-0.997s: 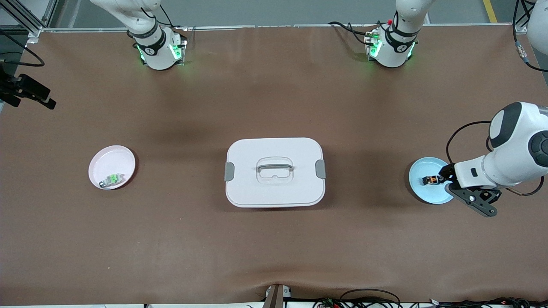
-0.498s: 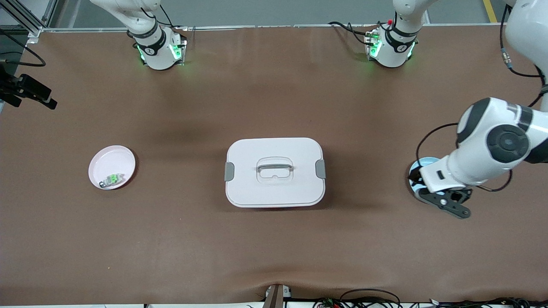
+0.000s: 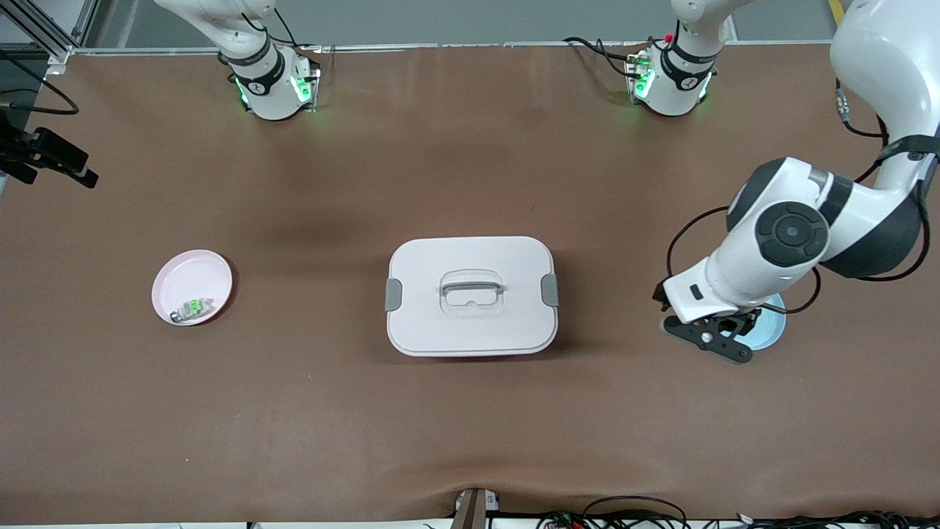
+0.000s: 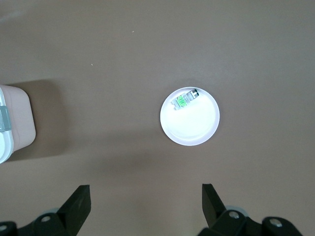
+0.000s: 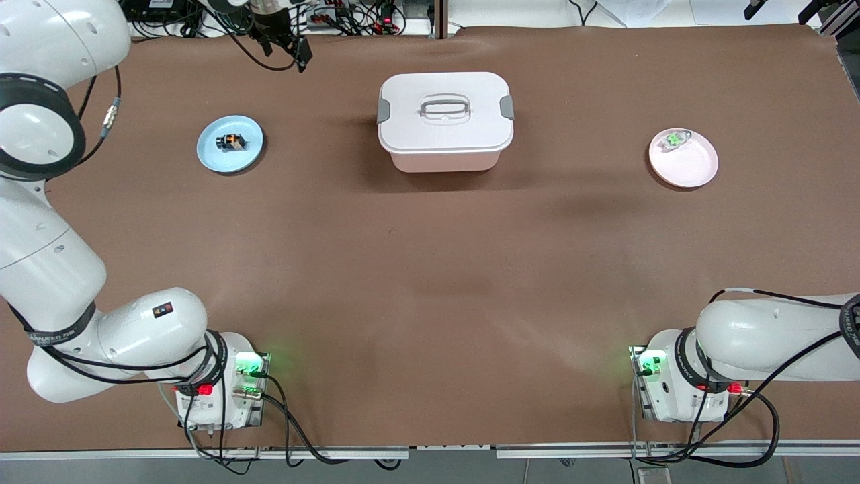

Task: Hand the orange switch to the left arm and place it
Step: 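Lower the orange switch onto the blue plate with the left gripper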

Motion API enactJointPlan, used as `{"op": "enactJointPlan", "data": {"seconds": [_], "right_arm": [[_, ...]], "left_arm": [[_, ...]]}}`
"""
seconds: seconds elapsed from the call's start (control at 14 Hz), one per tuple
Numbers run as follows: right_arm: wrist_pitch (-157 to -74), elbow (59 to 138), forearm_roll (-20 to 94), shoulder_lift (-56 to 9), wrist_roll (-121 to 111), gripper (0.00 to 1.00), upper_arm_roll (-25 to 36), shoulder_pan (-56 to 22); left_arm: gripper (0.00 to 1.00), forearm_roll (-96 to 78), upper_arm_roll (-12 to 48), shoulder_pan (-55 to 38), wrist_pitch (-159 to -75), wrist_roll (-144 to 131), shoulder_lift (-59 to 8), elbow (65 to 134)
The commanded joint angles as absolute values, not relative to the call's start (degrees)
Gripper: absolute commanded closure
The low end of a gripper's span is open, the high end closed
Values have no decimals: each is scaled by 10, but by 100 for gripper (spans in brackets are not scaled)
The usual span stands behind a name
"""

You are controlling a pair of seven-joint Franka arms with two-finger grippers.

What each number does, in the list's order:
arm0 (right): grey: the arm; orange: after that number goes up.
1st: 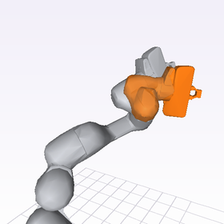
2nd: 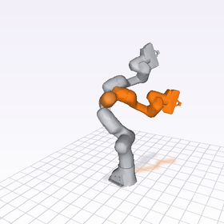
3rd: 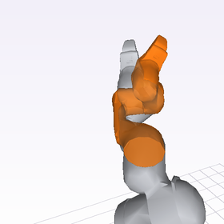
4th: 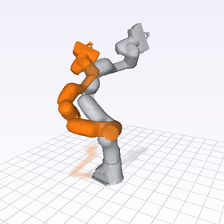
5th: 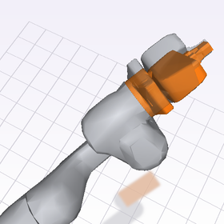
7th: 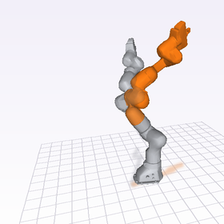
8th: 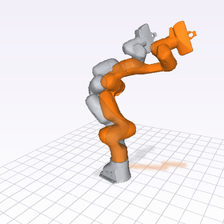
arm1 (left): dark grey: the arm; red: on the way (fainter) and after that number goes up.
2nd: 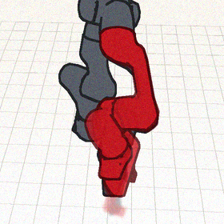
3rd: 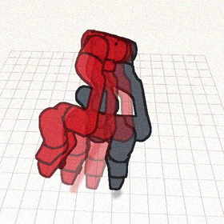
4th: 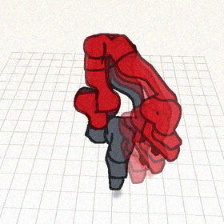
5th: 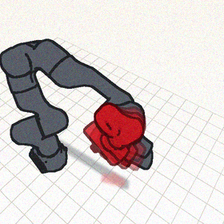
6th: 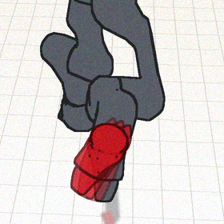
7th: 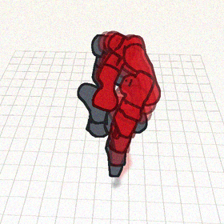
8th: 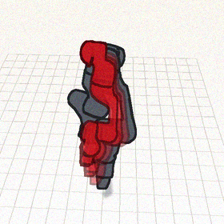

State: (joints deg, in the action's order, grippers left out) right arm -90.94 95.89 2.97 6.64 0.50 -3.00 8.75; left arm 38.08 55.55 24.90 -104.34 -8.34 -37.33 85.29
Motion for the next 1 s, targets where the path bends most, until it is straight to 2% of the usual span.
{"op": "enactJointPlan", "data": {"seconds": [0.0, 0.14, 0.43, 0.5, 0.78, 0.93], "right_arm": [[-902, 947, 20, 61, 1, 0, -35, 93], [-902, 947, 19, 61, 1, 0, -35, 92], [-902, 947, 19, 61, 1, 0, -35, 93], [-902, 947, 19, 61, 1, 0, -35, 93], [-902, 947, 19, 61, 1, 0, -35, 93], [-902, 947, 19, 61, 1, 0, -35, 93]], "left_arm": [[0, 363, 467, 161, -1026, -91, -333, 838], [0, 289, 372, 85, -1026, -89, -296, 837], [0, 148, 143, -74, -1026, -78, -216, 842], [0, 142, 113, -91, -1025, -78, -201, 844], [0, 141, 99, -86, -974, -76, -133, 853], [0, 117, 83, -87, -970, -76, -88, 879]]}}
